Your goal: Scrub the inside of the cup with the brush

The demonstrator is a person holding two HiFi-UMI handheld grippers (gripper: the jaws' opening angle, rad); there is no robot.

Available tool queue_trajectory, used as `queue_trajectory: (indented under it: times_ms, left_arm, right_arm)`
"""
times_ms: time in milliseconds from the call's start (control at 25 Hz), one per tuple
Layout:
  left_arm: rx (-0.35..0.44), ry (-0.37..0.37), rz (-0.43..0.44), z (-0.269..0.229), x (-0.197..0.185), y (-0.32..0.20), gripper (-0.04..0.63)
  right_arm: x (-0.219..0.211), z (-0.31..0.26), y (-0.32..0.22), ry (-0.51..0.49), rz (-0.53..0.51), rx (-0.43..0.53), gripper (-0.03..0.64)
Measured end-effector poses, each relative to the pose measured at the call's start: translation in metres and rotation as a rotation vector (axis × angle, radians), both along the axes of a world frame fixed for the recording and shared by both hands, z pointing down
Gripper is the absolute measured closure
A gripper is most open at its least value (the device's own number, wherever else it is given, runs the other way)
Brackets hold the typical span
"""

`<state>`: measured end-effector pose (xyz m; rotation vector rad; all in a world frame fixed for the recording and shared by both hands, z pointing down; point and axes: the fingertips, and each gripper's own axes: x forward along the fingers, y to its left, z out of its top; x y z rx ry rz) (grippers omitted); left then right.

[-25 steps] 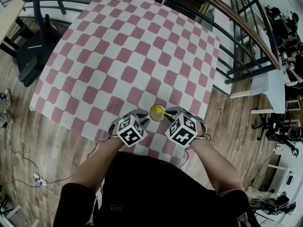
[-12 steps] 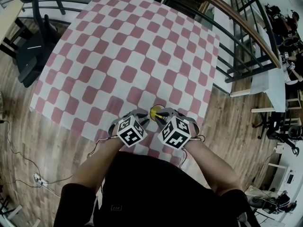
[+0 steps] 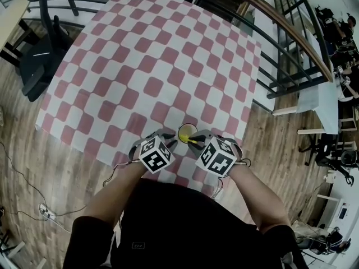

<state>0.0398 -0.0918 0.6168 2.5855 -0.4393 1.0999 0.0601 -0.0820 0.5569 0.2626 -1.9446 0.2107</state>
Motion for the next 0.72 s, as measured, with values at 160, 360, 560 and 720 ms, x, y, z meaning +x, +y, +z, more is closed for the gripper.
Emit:
queue_trajectory:
  times_ms: [160,360,560,720]
  left_arm:
    - [0.000,0.000,-0.001,0.000,0.000,0.000,0.526]
    - [0.004,-0.003,0.000,0.000,0.000,0.001,0.526]
    - [0.004,-0.002,-0.003,0.000,0.000,0.000,0.526]
    - [0.002,-0.002,-0.003,0.000,-0.001,0.000,0.526]
  right_arm:
    - [0.018,0.001,0.004,0.055,-0.020,0.009,0.575]
    - [0.036,-0.003,0.006,0.113,-0.032,0.041,0.574]
    - [0.044,-0.022,0.002,0.093,0.008,0.062,0.575]
    - [0.056,-0.029,-0.005,0.100,0.048,0.080,0.574]
